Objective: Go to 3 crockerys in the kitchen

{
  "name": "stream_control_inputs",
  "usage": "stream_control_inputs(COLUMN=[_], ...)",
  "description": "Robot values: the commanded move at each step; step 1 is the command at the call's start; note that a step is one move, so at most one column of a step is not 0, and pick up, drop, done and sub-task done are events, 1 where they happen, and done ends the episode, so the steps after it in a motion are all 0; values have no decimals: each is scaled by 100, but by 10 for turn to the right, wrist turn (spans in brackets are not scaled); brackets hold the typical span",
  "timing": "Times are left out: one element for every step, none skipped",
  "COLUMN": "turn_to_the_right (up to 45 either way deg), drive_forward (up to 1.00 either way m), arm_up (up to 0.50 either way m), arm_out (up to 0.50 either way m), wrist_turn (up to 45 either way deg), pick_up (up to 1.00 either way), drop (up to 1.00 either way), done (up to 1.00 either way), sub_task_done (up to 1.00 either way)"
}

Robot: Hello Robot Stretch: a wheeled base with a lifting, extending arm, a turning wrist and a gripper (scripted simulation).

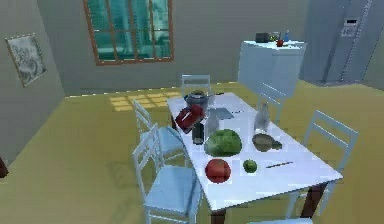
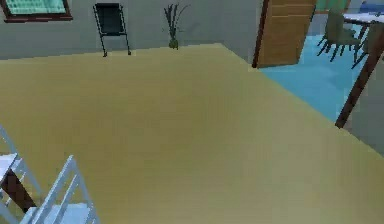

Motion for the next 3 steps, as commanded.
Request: stream_control_inputs(turn_to_the_right=[-450, -210, 0], drive_forward=[0, 0, 95], arm_up=[0, 0, 0], arm_out=[0, 0, 0], wrist_turn=[0, 0, 0], pick_up=[0, 0, 0], drop=[0, 0, 0], done=[0, 0, 0], sub_task_done=[0, 0, 0])
